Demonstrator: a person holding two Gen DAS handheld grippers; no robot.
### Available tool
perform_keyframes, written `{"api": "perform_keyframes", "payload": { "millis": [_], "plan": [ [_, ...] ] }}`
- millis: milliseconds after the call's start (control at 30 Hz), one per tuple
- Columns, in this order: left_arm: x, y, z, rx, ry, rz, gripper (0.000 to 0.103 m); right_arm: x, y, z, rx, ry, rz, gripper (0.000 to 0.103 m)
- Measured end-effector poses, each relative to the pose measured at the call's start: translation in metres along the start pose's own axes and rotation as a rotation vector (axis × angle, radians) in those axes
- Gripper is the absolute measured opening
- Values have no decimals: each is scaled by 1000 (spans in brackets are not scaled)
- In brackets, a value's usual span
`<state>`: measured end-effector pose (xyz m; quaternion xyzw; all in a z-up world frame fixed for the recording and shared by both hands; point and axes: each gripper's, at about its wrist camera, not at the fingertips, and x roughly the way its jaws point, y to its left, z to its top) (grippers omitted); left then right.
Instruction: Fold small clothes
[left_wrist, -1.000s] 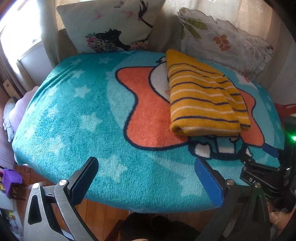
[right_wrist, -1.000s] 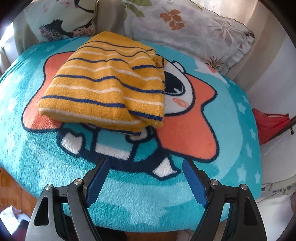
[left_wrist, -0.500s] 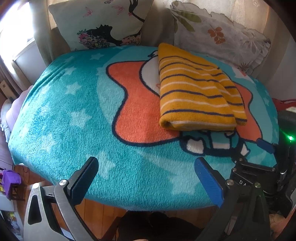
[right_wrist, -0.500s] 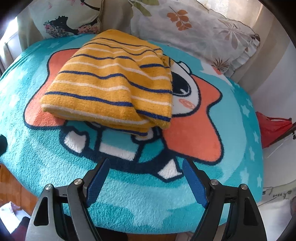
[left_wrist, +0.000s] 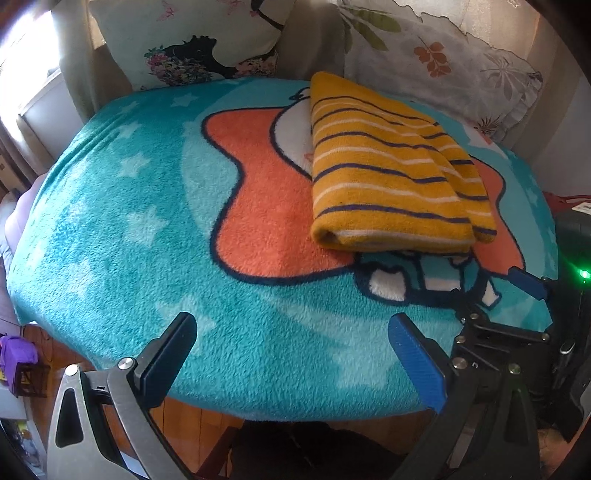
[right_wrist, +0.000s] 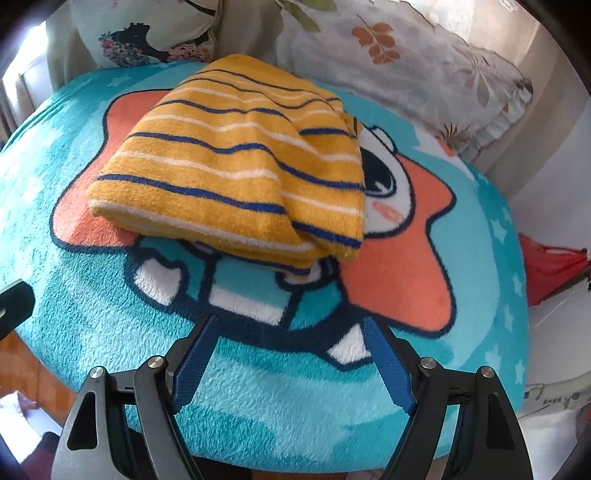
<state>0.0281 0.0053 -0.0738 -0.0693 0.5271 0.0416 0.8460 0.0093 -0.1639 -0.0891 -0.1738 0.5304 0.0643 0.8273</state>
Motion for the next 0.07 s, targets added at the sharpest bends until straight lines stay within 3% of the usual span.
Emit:
{"api": "perform_keyframes", "payload": {
  "millis": [67],
  "plan": [
    [2,-1,1,-1,-2,18,103,3,0,0,-2,10,3,85]
  ]
}}
